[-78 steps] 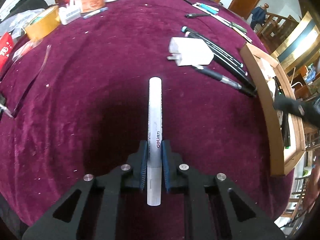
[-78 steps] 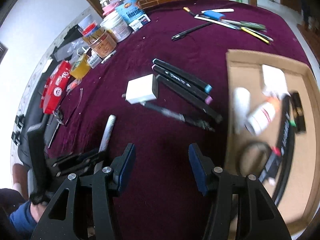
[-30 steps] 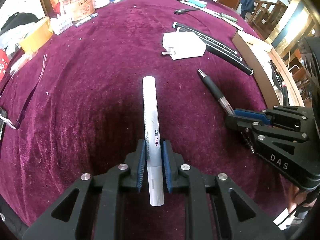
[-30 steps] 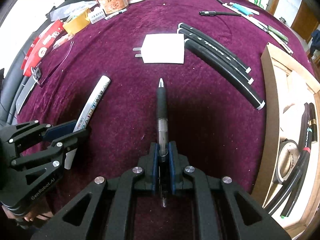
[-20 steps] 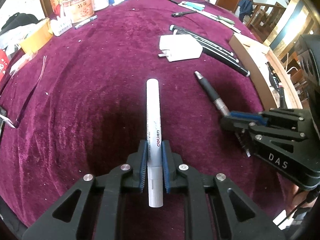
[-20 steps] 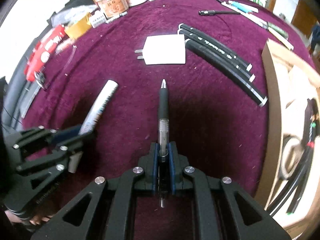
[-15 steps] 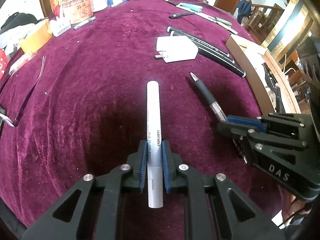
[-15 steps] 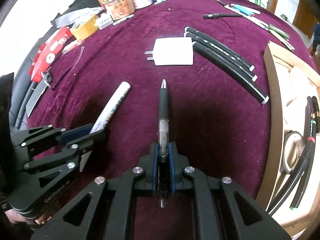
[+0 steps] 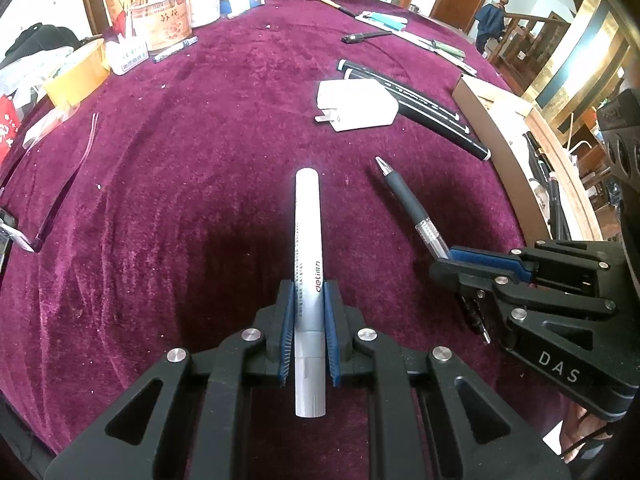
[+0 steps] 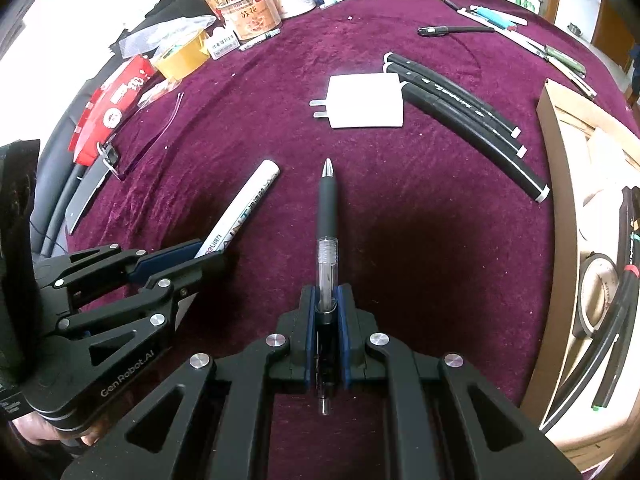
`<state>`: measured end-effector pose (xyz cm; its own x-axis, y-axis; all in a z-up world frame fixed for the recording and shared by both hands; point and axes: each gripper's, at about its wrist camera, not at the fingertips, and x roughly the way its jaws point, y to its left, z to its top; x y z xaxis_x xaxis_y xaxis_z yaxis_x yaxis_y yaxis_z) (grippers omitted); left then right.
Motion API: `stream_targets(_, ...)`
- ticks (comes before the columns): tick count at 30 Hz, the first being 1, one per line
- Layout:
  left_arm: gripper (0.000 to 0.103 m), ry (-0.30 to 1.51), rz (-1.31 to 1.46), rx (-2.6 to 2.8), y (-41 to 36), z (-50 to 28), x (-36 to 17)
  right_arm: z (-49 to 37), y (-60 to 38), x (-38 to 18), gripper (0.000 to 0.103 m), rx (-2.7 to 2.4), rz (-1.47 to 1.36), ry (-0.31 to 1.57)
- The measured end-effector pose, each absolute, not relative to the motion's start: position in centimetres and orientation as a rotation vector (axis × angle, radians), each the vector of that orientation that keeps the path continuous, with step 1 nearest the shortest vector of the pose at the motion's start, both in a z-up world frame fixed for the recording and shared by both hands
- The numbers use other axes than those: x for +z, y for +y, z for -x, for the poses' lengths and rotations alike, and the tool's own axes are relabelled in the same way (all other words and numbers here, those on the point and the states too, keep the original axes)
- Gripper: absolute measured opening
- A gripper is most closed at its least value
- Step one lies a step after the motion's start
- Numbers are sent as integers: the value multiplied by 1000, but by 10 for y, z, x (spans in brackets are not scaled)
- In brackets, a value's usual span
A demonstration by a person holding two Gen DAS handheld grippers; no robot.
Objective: Organize rigid objects
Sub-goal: 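Carry the white paint marker with the left tool while the right tool carries the pen to the tray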
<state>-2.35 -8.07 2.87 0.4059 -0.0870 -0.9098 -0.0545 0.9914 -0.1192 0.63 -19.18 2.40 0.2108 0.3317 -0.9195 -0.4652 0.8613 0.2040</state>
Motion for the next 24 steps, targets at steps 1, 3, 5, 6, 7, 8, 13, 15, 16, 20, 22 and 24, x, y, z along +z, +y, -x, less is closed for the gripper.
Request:
stream_targets(1,12,1153,138,-19,-81,24,29,-6,-192,24,9,558,123,1241)
stream_targets(3,12,1154,139,-18,-81,24,29,-6,-191,25,9,559,123,1239)
stream_targets(5,12,1155,140,-15,-81,25,29,-6,-192,26,9,562,119,1240)
stream_targets(6,12,1156,139,-14,-81,25,29,-6,-192,26,9,563,117,1240)
stream_targets(7,12,1156,138,-13,-81,25,29,-6,-192,26,9,563,116,1240)
stream_targets(8,12,1157,138,-13,-81,25,29,-6,-192,26,9,563,114,1240)
stream_targets(13,12,1158,138,-10,-81,25,29,-5,-193,27,9,567,104,1237)
stream_targets(15,12,1158,139,-8,-81,25,28,-5,-194,28,9,567,101,1234)
stream_targets(16,12,1158,139,-7,-81,25,28,-5,-194,29,9,568,100,1233)
stream_targets(20,12,1153,138,-5,-81,26,30,-6,-196,31,9,567,88,1227)
stream_targets(22,12,1151,138,-3,-81,26,31,-6,-198,33,9,566,82,1220)
stream_targets(24,12,1149,137,-2,-82,26,33,-6,-200,36,9,567,73,1214)
